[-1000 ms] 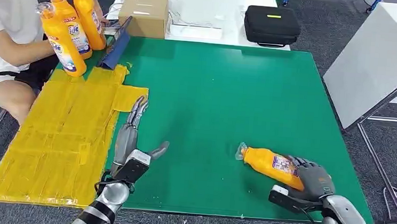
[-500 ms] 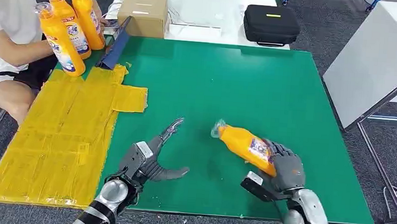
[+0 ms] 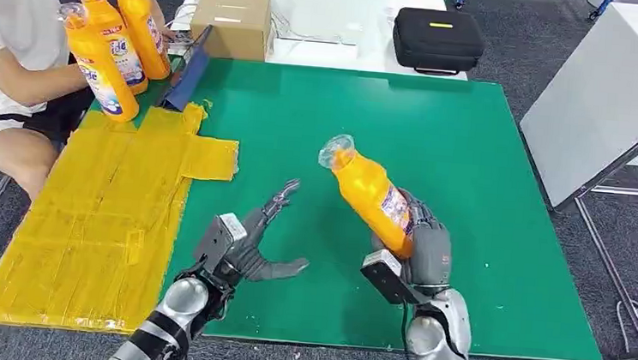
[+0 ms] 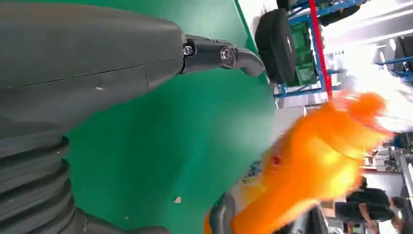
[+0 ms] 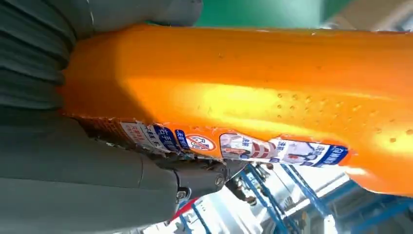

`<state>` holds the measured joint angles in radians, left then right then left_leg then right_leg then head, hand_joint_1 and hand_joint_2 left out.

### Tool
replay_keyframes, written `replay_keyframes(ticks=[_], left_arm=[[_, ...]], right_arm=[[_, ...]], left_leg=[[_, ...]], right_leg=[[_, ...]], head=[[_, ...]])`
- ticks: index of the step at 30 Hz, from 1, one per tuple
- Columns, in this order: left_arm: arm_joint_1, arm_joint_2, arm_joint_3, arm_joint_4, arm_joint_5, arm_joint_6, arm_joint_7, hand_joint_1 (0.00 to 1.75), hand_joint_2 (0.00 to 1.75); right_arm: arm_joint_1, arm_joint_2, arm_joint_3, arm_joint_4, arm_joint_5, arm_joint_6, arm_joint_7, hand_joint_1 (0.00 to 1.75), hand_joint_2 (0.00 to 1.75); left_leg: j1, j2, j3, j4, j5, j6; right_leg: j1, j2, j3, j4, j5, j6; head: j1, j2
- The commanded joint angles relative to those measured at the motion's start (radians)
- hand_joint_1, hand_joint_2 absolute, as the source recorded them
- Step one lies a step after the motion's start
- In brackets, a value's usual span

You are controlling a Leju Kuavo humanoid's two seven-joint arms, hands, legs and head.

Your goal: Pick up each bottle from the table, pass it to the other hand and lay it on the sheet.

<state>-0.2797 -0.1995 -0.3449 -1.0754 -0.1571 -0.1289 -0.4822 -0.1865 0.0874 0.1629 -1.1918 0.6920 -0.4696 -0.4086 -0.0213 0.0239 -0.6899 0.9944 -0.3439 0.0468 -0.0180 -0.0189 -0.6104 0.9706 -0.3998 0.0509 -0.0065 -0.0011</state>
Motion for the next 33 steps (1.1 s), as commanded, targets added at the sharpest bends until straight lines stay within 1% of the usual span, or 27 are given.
replay_keyframes(ticks=[1,3,4,5,6,7,8,9,10,12,13,15,16,17,19,20,21,22,24,26,27,28,29,30,31,32,33], left_arm=[[-0.071,0.014,-0.002,0.117,0.029,-0.011,0.014,0.0,1.75],[-0.079,0.013,0.006,0.129,0.039,-0.009,0.021,0.0,1.75],[-0.084,0.011,0.01,0.134,0.044,-0.01,0.024,0.0,1.75],[-0.089,0.01,0.017,0.142,0.059,-0.019,0.029,0.0,1.75],[-0.091,0.008,0.023,0.149,0.074,-0.032,0.034,0.0,1.75],[-0.095,0.005,0.032,0.158,0.105,-0.059,0.045,0.0,1.75],[-0.104,0.0,0.05,0.184,0.178,-0.127,0.075,0.0,1.75],[-0.112,0.0,0.057,0.198,0.202,-0.135,0.088,0.0,1.75],[-0.122,-0.004,0.071,0.212,0.228,-0.131,0.089,0.0,1.75],[-0.133,-0.005,0.082,0.209,0.278,-0.146,0.095,0.0,1.75],[-0.133,-0.005,0.079,0.199,0.294,-0.153,0.101,0.0,1.75],[-0.136,0.0,0.071,0.184,0.325,-0.17,0.128,0.0,1.75],[-0.145,0.002,0.069,0.184,0.349,-0.18,0.147,0.0,1.75],[-0.159,0.003,0.069,0.179,0.379,-0.185,0.147,0.0,1.75],[-0.175,0.008,0.064,0.146,0.41,-0.177,0.152,0.0,1.75],[-0.179,0.008,0.063,0.139,0.415,-0.178,0.155,0.0,1.75],[-0.18,0.009,0.062,0.127,0.421,-0.177,0.167,0.0,1.75],[-0.18,0.009,0.062,0.127,0.421,-0.177,0.167,0.0,1.75],[-0.173,0.011,0.057,0.113,0.423,-0.173,0.17,0.0,1.75],[-0.165,0.02,0.02,0.085,0.423,-0.159,0.17,0.0,1.75],[-0.167,0.021,0.013,0.085,0.423,-0.16,0.171,0.0,1.75],[-0.17,0.022,0.007,0.089,0.426,-0.161,0.174,0.0,1.75],[-0.172,0.023,0.004,0.095,0.434,-0.159,0.173,0.0,1.75],[-0.172,0.024,0.003,0.096,0.442,-0.158,0.169,0.0,1.75],[-0.168,0.023,0.001,0.093,0.445,-0.157,0.166,0.0,1.75],[-0.164,0.024,-0.003,0.089,0.446,-0.157,0.164,0.0,1.75],[-0.16,0.024,-0.01,0.084,0.445,-0.156,0.163,0.0,1.75]], right_arm=[[-0.006,0.059,-0.022,-0.028,-0.036,-0.021,-0.019,1.75,1.75],[0.003,0.07,-0.019,-0.034,-0.052,-0.022,-0.032,1.75,1.75],[0.008,0.076,-0.015,-0.036,-0.058,-0.021,-0.039,1.75,1.75],[0.011,0.083,-0.005,-0.034,-0.061,-0.018,-0.045,1.75,1.75],[0.015,0.087,0.005,-0.033,-0.061,-0.018,-0.05,1.75,1.75],[0.018,0.089,0.021,-0.031,-0.061,-0.02,-0.059,1.75,1.75],[0.019,0.089,0.041,-0.027,-0.051,-0.028,-0.074,1.75,1.75],[0.018,0.092,0.045,-0.023,-0.043,-0.039,-0.077,1.75,1.75],[0.015,0.092,0.054,-0.015,-0.038,-0.042,-0.077,1.75,1.75],[0.013,0.089,0.065,-0.012,-0.048,-0.043,-0.079,1.75,1.75],[0.013,0.091,0.067,-0.01,-0.058,-0.039,-0.079,1.75,1.75],[0.002,0.094,0.063,0.019,-0.065,-0.035,-0.066,1.73,1.75],[-0.01,0.092,0.061,0.042,-0.069,-0.028,-0.063,1.75,1.75],[-0.029,0.092,0.058,0.077,-0.077,-0.018,-0.063,1.75,1.75],[-0.048,0.095,0.058,0.118,-0.088,-0.009,-0.076,1.75,1.75],[-0.048,0.097,0.059,0.122,-0.088,-0.008,-0.077,1.75,1.75],[-0.052,0.099,0.06,0.131,-0.089,-0.009,-0.081,1.75,1.75],[-0.052,0.099,0.06,0.131,-0.089,-0.009,-0.081,1.75,1.75],[-0.049,0.102,0.063,0.132,-0.089,-0.01,-0.084,1.75,1.75],[-0.065,0.106,0.069,0.171,-0.078,-0.008,-0.064,1.71,1.75],[-0.07,0.106,0.073,0.182,-0.075,-0.004,-0.062,1.75,1.75],[-0.084,0.105,0.079,0.209,-0.067,-0.001,-0.059,1.75,1.75],[-0.099,0.11,0.084,0.241,-0.06,-0.003,-0.055,1.75,1.75],[-0.107,0.112,0.086,0.262,-0.059,-0.007,-0.056,1.71,1.75],[-0.111,0.114,0.089,0.276,-0.06,-0.005,-0.056,1.75,1.75],[-0.115,0.115,0.092,0.291,-0.06,-0.003,-0.056,1.73,1.75],[-0.118,0.116,0.095,0.304,-0.059,-0.003,-0.055,1.75,1.75]], left_leg=[[0.002,-0.002,0.005,0.001,-0.003,-0.004],[0.001,-0.001,0.003,0.0,-0.002,-0.003],[0.002,-0.002,0.006,0.001,-0.004,-0.004],[0.002,-0.002,0.004,0.001,-0.003,-0.004],[0.001,-0.001,0.002,0.0,-0.001,-0.003],[0.003,-0.001,0.006,0.001,-0.004,-0.005],[0.002,-0.001,0.003,0.0,-0.002,-0.003],[0.003,-0.001,0.007,0.002,-0.004,-0.005],[0.002,0.0,0.004,0.001,-0.003,-0.004],[0.003,-0.001,0.007,0.002,-0.004,-0.005],[0.004,-0.002,0.009,0.003,-0.006,-0.007],[0.003,-0.001,0.005,0.002,-0.003,-0.005],[0.003,-0.002,0.006,0.002,-0.005,-0.006],[0.003,-0.001,0.004,0.001,-0.003,-0.004],[0.003,-0.001,0.007,0.003,-0.005,-0.006],[0.003,0.0,0.004,0.001,-0.003,-0.004],[0.003,0.0,0.005,0.002,-0.004,-0.005],[0.002,0.0,0.002,0.001,-0.001,-0.003],[0.003,0.0,0.006,0.003,-0.004,-0.005],[0.003,0.0,0.007,0.002,-0.005,-0.005],[0.003,0.0,0.004,0.001,-0.003,-0.004],[0.003,0.0,0.006,0.002,-0.004,-0.005],[0.002,0.0,0.003,0.001,-0.002,-0.003],[0.003,0.0,0.006,0.002,-0.004,-0.005],[0.002,0.0,0.004,0.001,-0.002,-0.004],[0.003,0.001,0.006,0.002,-0.004,-0.005],[0.002,0.0,0.004,0.001,-0.002,-0.004]], right_leg=[[0.001,0.001,0.005,0.0,-0.002,-0.003],[0.001,0.001,0.003,0.0,-0.001,-0.002],[0.001,0.001,0.006,0.0,-0.003,-0.003],[0.001,0.001,0.005,0.0,-0.002,-0.002],[0.001,0.0,0.003,0.0,-0.001,-0.002],[0.001,0.002,0.006,0.0,-0.003,-0.003],[0.001,0.001,0.004,0.0,-0.002,-0.002],[0.002,0.003,0.007,0.0,-0.003,-0.003],[0.001,0.002,0.004,0.0,-0.002,-0.003],[0.002,0.003,0.007,0.0,-0.003,-0.004],[0.002,0.003,0.009,0.001,-0.005,-0.005],[0.002,0.002,0.005,0.001,-0.003,-0.003],[0.002,0.002,0.007,0.001,-0.004,-0.004],[0.002,0.001,0.004,0.0,-0.002,-0.003],[0.002,0.003,0.007,0.001,-0.004,-0.004],[0.002,0.002,0.004,0.0,-0.002,-0.003],[0.002,0.003,0.006,0.0,-0.003,-0.003],[0.001,0.002,0.002,0.0,-0.001,-0.002],[0.002,0.003,0.006,0.001,-0.003,-0.003],[0.002,0.004,0.007,0.001,-0.003,-0.004],[0.002,0.003,0.005,0.0,-0.002,-0.003],[0.002,0.004,0.006,0.0,-0.003,-0.003],[0.001,0.002,0.004,0.0,-0.001,-0.002],[0.002,0.004,0.006,0.0,-0.002,-0.003],[0.001,0.003,0.004,0.0,-0.001,-0.002],[0.002,0.004,0.006,0.0,-0.002,-0.003],[0.002,0.003,0.004,0.0,-0.001,-0.002]], head=[[0.0,0.0],[0.0,0.0],[0.0,0.0],[0.0,0.0],[0.0,0.0],[0.0,0.0],[0.0,0.0],[0.0,0.0],[0.0,0.0],[0.0,0.0],[0.0,0.0],[0.0,0.0],[0.0,0.0],[0.0,0.0],[0.0,0.0],[0.0,0.0],[0.0,0.0],[0.0,0.0],[0.0,0.0],[0.0,0.0],[0.0,0.0],[0.0,0.0],[0.0,0.0],[0.0,0.0],[0.0,0.0],[0.001,0.0],[0.0,0.0]])
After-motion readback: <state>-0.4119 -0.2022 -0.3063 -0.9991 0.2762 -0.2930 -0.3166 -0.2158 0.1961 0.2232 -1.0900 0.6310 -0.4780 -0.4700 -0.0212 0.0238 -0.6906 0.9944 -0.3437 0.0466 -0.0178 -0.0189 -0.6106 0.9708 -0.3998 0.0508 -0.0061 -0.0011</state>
